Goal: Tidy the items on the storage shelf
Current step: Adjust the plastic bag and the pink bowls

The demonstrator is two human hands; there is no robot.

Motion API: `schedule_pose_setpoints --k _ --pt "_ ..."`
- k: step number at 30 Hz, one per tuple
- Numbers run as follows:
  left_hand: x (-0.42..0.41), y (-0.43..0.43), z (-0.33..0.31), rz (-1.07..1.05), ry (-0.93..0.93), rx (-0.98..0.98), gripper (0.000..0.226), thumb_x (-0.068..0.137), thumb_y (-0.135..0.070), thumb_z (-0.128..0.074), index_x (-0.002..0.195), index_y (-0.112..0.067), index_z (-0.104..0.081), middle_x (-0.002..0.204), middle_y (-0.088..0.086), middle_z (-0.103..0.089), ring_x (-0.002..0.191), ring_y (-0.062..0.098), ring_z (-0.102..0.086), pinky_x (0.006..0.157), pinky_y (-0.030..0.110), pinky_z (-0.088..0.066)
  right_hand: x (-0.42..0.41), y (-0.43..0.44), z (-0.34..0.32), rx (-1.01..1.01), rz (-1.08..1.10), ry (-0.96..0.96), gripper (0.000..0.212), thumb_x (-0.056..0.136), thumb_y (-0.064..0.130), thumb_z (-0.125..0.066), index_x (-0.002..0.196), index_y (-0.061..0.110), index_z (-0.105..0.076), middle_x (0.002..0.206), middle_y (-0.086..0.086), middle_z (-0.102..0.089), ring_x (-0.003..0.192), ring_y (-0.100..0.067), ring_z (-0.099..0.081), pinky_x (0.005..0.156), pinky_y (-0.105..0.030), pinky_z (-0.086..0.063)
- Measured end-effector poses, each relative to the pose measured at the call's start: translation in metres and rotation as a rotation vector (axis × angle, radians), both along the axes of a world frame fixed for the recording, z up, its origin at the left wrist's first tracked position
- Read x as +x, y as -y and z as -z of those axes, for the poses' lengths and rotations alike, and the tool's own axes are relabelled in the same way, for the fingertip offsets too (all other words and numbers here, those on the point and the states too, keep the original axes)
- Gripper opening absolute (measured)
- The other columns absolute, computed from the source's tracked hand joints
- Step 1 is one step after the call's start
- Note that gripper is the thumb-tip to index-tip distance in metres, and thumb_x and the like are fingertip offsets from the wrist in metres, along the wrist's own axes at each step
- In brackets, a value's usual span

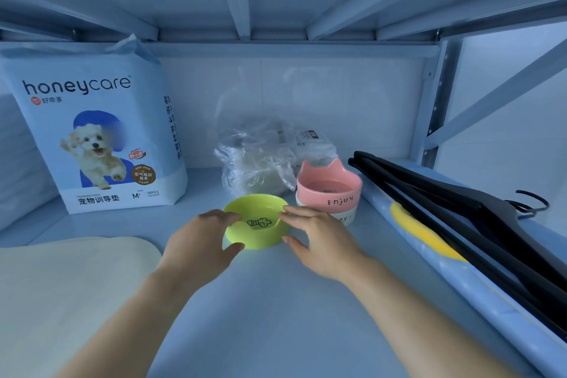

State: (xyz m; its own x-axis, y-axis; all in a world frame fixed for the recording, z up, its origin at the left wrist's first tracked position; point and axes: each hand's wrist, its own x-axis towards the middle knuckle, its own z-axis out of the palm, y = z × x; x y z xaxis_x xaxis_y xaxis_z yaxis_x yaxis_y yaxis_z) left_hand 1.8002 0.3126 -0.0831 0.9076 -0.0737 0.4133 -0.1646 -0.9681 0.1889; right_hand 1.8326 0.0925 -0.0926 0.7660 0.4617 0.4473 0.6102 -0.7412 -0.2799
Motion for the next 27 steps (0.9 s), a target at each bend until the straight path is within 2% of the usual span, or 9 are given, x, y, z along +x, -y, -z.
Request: schedule_pose_setpoints --k 3,5,7,9,14,19,21,24,27 --pt "-0.002 0.011 0.0 -0.026 -0.016 0.095 0.051 0.087 -0.049 -0.052 0.134 -0.032 -0.041 0.118 -0.01 -0.058 0.106 0.016 -0.056 0.076 0.029 -0.05 -0.001 0.0 -0.002 0.019 0.008 -0.015 0.042 0.092 0.029 -0.054 0.133 0.024 -0.051 0.144 0.009 -0.044 0.127 -0.014 -0.045 0.102 -0.031 -0.04" --pt "-0.002 0.016 0.004 0.001 -0.058 0.126 0.063 0.09 -0.046 -0.047 0.145 -0.028 -0.022 0.125 -0.007 -0.055 0.109 0.019 -0.054 0.078 0.029 -0.048 -0.001 0.001 -0.003 0.011 0.063 0.022 0.039 0.091 0.029 -0.053 0.13 0.025 -0.054 0.137 0.011 -0.05 0.12 -0.016 -0.051 0.092 -0.034 -0.047" --pt "-0.002 0.017 0.008 0.069 -0.146 0.087 0.073 0.093 -0.041 -0.044 0.149 -0.029 0.0 0.146 -0.008 -0.038 0.121 0.02 -0.048 0.088 0.029 -0.046 0.0 0.002 -0.004 -0.007 0.128 0.048 0.038 0.091 0.03 -0.051 0.129 0.028 -0.055 0.136 0.014 -0.05 0.119 -0.014 -0.052 0.088 -0.031 -0.048" --pt "-0.003 0.014 0.008 0.122 -0.19 0.03 0.076 0.094 -0.038 -0.044 0.148 -0.032 0.01 0.155 -0.013 -0.019 0.131 0.018 -0.04 0.097 0.03 -0.043 0.0 0.003 -0.004 -0.021 0.148 0.038 0.04 0.092 0.032 -0.05 0.131 0.031 -0.052 0.141 0.016 -0.045 0.124 -0.01 -0.047 0.09 -0.028 -0.044" --pt "-0.003 0.013 0.006 0.127 -0.134 0.041 0.076 0.092 -0.045 -0.045 0.147 -0.037 0.006 0.153 -0.017 -0.021 0.13 0.015 -0.04 0.095 0.031 -0.045 -0.003 0.002 -0.006 -0.025 0.126 0.007 0.043 0.092 0.031 -0.05 0.135 0.028 -0.048 0.148 0.014 -0.036 0.131 -0.008 -0.039 0.095 -0.027 -0.041" --pt "-0.002 0.018 0.008 0.096 -0.08 0.076 0.071 0.09 -0.049 -0.045 0.148 -0.035 -0.006 0.152 -0.016 -0.022 0.131 0.013 -0.038 0.092 0.03 -0.045 -0.008 0.0 -0.008 -0.008 0.108 0.043 0.034 0.092 0.03 -0.05 0.123 0.024 -0.06 0.131 0.012 -0.05 0.115 -0.013 -0.05 0.086 -0.029 -0.047" --pt "-0.002 0.021 0.009 0.081 -0.097 0.11 0.071 0.091 -0.05 -0.043 0.148 -0.033 -0.003 0.155 -0.013 -0.016 0.133 0.014 -0.035 0.094 0.03 -0.045 -0.008 0.0 -0.01 -0.023 0.114 0.045 0.029 0.091 0.029 -0.049 0.116 0.019 -0.064 0.127 0.011 -0.054 0.11 -0.017 -0.054 0.082 -0.032 -0.049" --pt "-0.002 0.026 0.013 0.072 -0.133 0.13 0.073 0.094 -0.047 -0.04 0.148 -0.03 0.005 0.157 -0.01 -0.004 0.137 0.017 -0.029 0.097 0.033 -0.044 -0.005 0.003 -0.01 -0.042 0.116 0.024 0.029 0.091 0.029 -0.049 0.117 0.021 -0.062 0.139 0.016 -0.047 0.115 -0.016 -0.053 0.081 -0.029 -0.048" --pt "-0.001 0.025 0.015 0.064 -0.125 0.123 0.069 0.096 -0.043 -0.036 0.149 -0.029 0.006 0.157 -0.01 -0.004 0.135 0.018 -0.031 0.096 0.035 -0.045 -0.005 0.004 -0.008 -0.051 0.121 0.017 0.03 0.091 0.03 -0.049 0.118 0.026 -0.061 0.141 0.021 -0.044 0.117 -0.013 -0.053 0.079 -0.027 -0.046"
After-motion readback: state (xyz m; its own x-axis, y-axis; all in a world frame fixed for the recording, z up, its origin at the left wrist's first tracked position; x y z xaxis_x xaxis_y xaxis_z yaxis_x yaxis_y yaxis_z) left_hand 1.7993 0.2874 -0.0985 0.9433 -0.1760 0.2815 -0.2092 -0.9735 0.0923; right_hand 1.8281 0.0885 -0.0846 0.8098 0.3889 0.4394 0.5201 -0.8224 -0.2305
